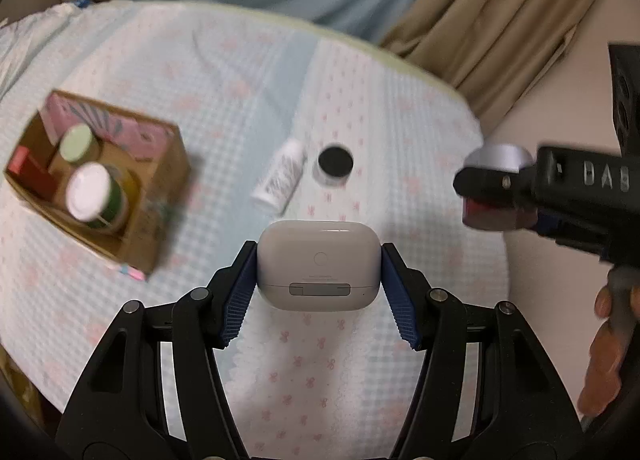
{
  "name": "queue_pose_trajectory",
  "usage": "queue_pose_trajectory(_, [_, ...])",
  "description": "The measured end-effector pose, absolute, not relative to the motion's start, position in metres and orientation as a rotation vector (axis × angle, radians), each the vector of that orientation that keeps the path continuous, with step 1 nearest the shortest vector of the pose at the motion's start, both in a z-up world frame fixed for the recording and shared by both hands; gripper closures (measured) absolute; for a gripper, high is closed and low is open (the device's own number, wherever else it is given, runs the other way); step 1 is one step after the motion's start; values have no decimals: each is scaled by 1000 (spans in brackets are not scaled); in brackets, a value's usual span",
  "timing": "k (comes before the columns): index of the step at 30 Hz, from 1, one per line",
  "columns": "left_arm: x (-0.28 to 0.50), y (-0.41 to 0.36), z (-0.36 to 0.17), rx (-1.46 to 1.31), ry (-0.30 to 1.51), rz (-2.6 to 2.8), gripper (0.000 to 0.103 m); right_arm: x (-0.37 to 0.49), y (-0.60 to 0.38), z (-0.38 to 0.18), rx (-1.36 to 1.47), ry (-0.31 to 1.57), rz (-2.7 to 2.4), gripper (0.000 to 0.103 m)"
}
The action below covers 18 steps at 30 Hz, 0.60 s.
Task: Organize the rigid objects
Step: 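Carry the earbud case and red tin with both tools over the cardboard box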
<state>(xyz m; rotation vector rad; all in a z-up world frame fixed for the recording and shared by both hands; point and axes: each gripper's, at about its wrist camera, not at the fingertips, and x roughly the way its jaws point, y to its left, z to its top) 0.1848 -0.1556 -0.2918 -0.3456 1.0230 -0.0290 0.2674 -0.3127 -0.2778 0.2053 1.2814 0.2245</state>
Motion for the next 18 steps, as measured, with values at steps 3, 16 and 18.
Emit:
queue_pose_trajectory(3, [177,-136,-256,-335,985,-34,46,254,-301,-249,210,1241,250,54])
queue_pose_trajectory(16, [157,-5,-168,-375,882,-36,46,217,-202,-182,206,1153,337,54])
queue_pose_trajectory(18, [159,18,-166,-362,889,-43,46,215,-179,-181,213,1151,338,54])
